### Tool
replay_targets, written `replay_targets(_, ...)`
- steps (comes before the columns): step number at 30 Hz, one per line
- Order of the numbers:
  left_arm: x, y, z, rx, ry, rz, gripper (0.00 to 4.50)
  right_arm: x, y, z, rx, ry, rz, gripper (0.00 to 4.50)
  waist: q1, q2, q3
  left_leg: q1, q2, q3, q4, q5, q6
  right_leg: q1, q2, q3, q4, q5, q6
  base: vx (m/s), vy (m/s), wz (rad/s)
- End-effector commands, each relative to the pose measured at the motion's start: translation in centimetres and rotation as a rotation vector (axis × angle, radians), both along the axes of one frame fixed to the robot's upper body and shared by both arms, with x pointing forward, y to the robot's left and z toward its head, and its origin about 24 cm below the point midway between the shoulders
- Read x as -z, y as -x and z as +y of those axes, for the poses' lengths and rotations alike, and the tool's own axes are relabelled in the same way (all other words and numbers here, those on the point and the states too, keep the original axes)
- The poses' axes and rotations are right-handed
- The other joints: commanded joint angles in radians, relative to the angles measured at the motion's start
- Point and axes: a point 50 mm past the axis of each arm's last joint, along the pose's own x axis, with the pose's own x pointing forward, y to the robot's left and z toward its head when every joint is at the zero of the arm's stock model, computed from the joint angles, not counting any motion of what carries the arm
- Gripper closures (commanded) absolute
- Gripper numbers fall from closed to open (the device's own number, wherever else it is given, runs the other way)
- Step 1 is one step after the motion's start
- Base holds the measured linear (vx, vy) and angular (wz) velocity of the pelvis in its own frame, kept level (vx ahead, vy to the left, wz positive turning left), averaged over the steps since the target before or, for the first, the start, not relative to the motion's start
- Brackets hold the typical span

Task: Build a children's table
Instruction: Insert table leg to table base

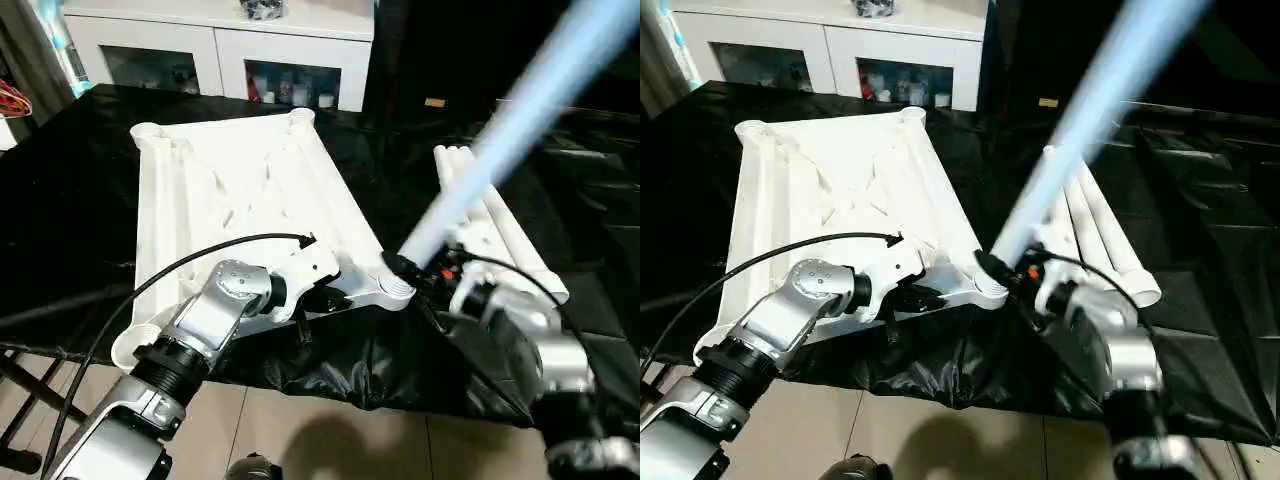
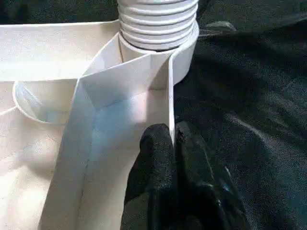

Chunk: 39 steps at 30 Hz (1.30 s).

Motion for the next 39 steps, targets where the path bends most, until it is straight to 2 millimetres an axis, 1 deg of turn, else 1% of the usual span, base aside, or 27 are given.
replay_targets(1,-1.7,-0.9,-0.2,0.014,0.013,-0.077,4.50,2.6,1.1,0.5,-0.106,0.084,0.133,2.58,-0.009,-0.005,-0.060,0.033,0.097,-0.058,-0.084,-0.331,-0.028,0.014,-0.129,0.070,-0.108,-0.382,-0.153,0.000,0.000,0.00)
replay_targets(3,-1.7,-0.9,-0.1,0.024,0.008,-0.077,4.50,2.6,1.1,0.6,-0.137,0.102,0.141,2.58,-0.010,-0.004,-0.060,0.034,0.098,-0.057,-0.083,-0.320,-0.024,0.015,-0.129,0.070,-0.106,-0.362,-0.161,0.000,0.000,0.00)
replay_targets(5,-1.7,-0.8,0.1,0.051,-0.002,-0.074,4.50,2.5,1.0,0.8,-0.206,0.120,0.153,2.58,-0.009,-0.005,-0.061,0.034,0.096,-0.055,-0.081,-0.311,-0.020,0.015,-0.128,0.070,-0.105,-0.346,-0.167,0.000,0.000,0.00)
replay_targets(6,-1.8,-0.7,0.2,0.062,-0.004,-0.075,4.50,2.5,0.9,0.8,-0.224,0.121,0.158,2.58,-0.008,-0.004,-0.061,0.033,0.098,-0.054,-0.081,-0.300,-0.012,0.016,-0.128,0.070,-0.104,-0.326,-0.173,0.000,0.000,0.00)
replay_targets(8,-1.8,-0.7,0.2,0.069,-0.005,-0.075,4.50,2.5,0.9,0.8,-0.234,0.121,0.162,2.58,-0.008,-0.004,-0.061,0.032,0.098,-0.054,-0.082,-0.295,-0.010,0.018,-0.127,0.069,-0.101,-0.315,-0.177,0.000,0.000,0.00)
replay_targets(11,-2.0,-0.5,0.3,0.111,0.001,-0.079,4.50,2.6,1.0,0.8,-0.274,0.126,0.174,2.58,-0.007,-0.003,-0.062,0.032,0.099,-0.055,-0.082,-0.300,-0.010,0.018,-0.128,0.068,-0.102,-0.313,-0.183,0.000,0.000,0.00)
replay_targets(12,-2.2,-0.2,0.5,0.163,0.011,-0.072,4.50,2.8,1.2,0.6,-0.325,0.135,0.184,2.58,-0.007,-0.003,-0.063,0.032,0.098,-0.054,-0.081,-0.303,-0.009,0.018,-0.128,0.068,-0.100,-0.312,-0.185,0.000,0.000,0.00)
replay_targets(14,-2.3,-0.1,0.7,0.184,0.010,-0.065,4.50,2.8,1.3,0.6,-0.352,0.132,0.190,2.58,-0.007,-0.002,-0.061,0.033,0.100,-0.054,-0.082,-0.306,-0.009,0.017,-0.126,0.068,-0.099,-0.311,-0.189,0.000,0.000,0.00)
replay_targets(15,-2.4,0.1,1.0,0.233,0.015,-0.062,4.50,3.0,1.6,0.4,-0.398,0.121,0.208,2.58,-0.004,0.002,-0.062,0.034,0.100,-0.054,-0.082,-0.312,-0.009,0.017,-0.127,0.068,-0.100,-0.312,-0.191,0.000,0.000,0.00)
replay_targets(17,-2.5,0.2,1.3,0.253,0.009,-0.052,4.50,3.0,1.8,0.2,-0.424,0.130,0.212,2.58,-0.003,0.002,-0.062,0.034,0.102,-0.054,-0.084,-0.314,-0.013,0.017,-0.125,0.067,-0.098,-0.305,-0.195,0.000,0.000,0.00)
replay_targets(19,-2.6,0.3,1.6,0.282,0.006,-0.039,4.50,3.1,2.1,0.2,-0.466,0.142,0.213,2.58,-0.003,0.004,-0.061,0.037,0.104,-0.054,-0.086,-0.325,-0.020,0.015,-0.125,0.068,-0.097,-0.298,-0.201,0.000,0.000,0.00)
replay_targets(21,-2.8,0.2,2.1,0.297,-0.003,-0.033,4.50,3.1,2.4,0.3,-0.503,0.145,0.211,2.58,-0.001,0.003,-0.061,0.037,0.103,-0.053,-0.086,-0.334,-0.023,0.016,-0.127,0.068,-0.096,-0.303,-0.204,0.000,0.000,0.00)
replay_targets(23,-2.8,-0.3,2.4,0.280,-0.024,-0.041,4.50,3.1,2.6,0.3,-0.532,0.142,0.208,2.58,0.000,-0.001,-0.061,0.036,0.102,-0.053,-0.085,-0.333,-0.020,0.016,-0.129,0.069,-0.098,-0.311,-0.204,0.000,0.000,0.00)
replay_targets(25,-2.8,-0.8,2.7,0.252,-0.038,-0.052,4.50,3.2,2.7,0.4,-0.547,0.137,0.205,2.58,0.002,0.000,-0.061,0.038,0.102,-0.053,-0.084,-0.336,-0.021,0.015,-0.130,0.069,-0.099,-0.327,-0.203,0.000,0.000,0.00)
replay_targets(26,-2.8,-0.9,2.8,0.240,-0.041,-0.057,4.50,3.2,2.7,0.5,-0.550,0.134,0.204,2.58,0.003,-0.003,-0.060,0.038,0.103,-0.054,-0.084,-0.333,-0.021,0.015,-0.133,0.069,-0.100,-0.345,-0.200,0.000,0.000,0.00)
replay_targets(27,-2.9,-1.2,2.8,0.207,-0.033,-0.065,4.50,3.3,2.5,0.6,-0.533,0.130,0.200,2.58,0.002,-0.004,-0.061,0.038,0.104,-0.055,-0.085,-0.333,-0.023,0.015,-0.134,0.069,-0.100,-0.348,-0.200,0.000,0.000,0.00)
replay_targets(28,-3.0,-1.5,2.8,0.170,-0.020,-0.074,4.50,3.4,2.2,0.8,-0.501,0.121,0.193,2.58,0.000,-0.004,-0.059,0.038,0.104,-0.055,-0.085,-0.339,-0.026,0.013,-0.134,0.069,-0.101,-0.354,-0.203,0.000,0.000,0.00)
replay_targets(29,-3.1,-1.6,2.8,0.164,-0.017,-0.075,4.50,3.4,2.1,0.8,-0.495,0.120,0.192,2.58,-0.001,-0.004,-0.059,0.038,0.104,-0.057,-0.086,-0.344,-0.028,0.014,-0.135,0.069,-0.101,-0.361,-0.203,0.000,0.000,0.00)
replay_targets(30,-3.2,-1.9,2.6,0.113,0.003,-0.088,4.50,3.4,1.4,1.0,-0.418,0.112,0.176,2.58,-0.003,-0.005,-0.058,0.039,0.105,-0.057,-0.087,-0.353,-0.034,0.012,-0.137,0.070,-0.102,-0.374,-0.204,0.000,0.000,0.00)
replay_targets(31,-3.4,-2.2,2.5,0.072,0.018,-0.097,4.50,3.5,0.7,1.1,-0.344,0.108,0.165,2.58,-0.008,-0.006,-0.056,0.039,0.103,-0.060,-0.087,-0.374,-0.044,0.011,-0.138,0.068,-0.104,-0.396,-0.205,0.000,0.000,0.00)
replay_targets(33,-3.4,-2.3,2.4,0.049,0.025,-0.101,4.50,3.5,0.4,1.2,-0.309,0.104,0.162,2.58,-0.015,-0.007,-0.057,0.039,0.103,-0.065,-0.089,-0.395,-0.057,0.013,-0.138,0.066,-0.105,-0.426,-0.196,0.000,0.000,0.00)
replay_targets(34,-3.5,-2.6,2.1,0.006,0.039,-0.108,4.50,3.6,-0.3,1.4,-0.229,0.115,0.151,2.58,-0.021,-0.007,-0.058,0.036,0.103,-0.066,-0.093,-0.392,-0.064,0.013,-0.136,0.065,-0.101,-0.414,-0.196,0.000,0.000,0.00)
replay_targets(35,-3.7,-2.8,1.9,-0.029,0.051,-0.116,4.50,3.8,-0.9,1.5,-0.152,0.130,0.146,2.58,-0.021,-0.007,-0.058,0.036,0.103,-0.066,-0.093,-0.392,-0.064,0.013,-0.136,0.065,-0.101,-0.414,-0.196,0.000,0.000,0.00)
replay_targets(36,-3.7,-2.9,1.7,-0.049,0.057,-0.122,4.50,3.9,-1.2,1.6,-0.103,0.141,0.142,2.58,-0.034,-0.009,-0.059,0.032,0.100,-0.068,-0.093,-0.403,-0.073,0.014,-0.135,0.064,-0.099,-0.407,-0.196,0.000,0.000,0.00)
replay_targets(37,-3.8,-3.1,1.5,-0.087,0.059,-0.130,4.50,4.0,-1.7,1.9,-0.049,0.145,0.143,2.58,-0.036,-0.008,-0.060,0.032,0.100,-0.067,-0.093,-0.398,-0.072,0.015,-0.138,0.065,-0.101,-0.402,-0.196,0.000,0.000,0.00)
replay_targets(38,-3.9,-3.2,1.4,-0.110,0.058,-0.137,4.50,4.0,-2.0,2.0,-0.012,0.147,0.146,2.58,-0.043,-0.008,-0.059,0.028,0.097,-0.067,-0.092,-0.391,-0.071,0.015,-0.135,0.065,-0.099,-0.392,-0.201,0.000,0.000,0.00)
replay_targets(39,-4.0,-3.4,1.0,-0.171,0.059,-0.147,4.50,4.2,-2.6,2.4,0.066,0.151,0.162,2.58,-0.048,-0.008,-0.059,0.028,0.097,-0.067,-0.090,-0.381,-0.071,0.014,-0.135,0.066,-0.098,-0.380,-0.208,0.000,0.000,0.00)
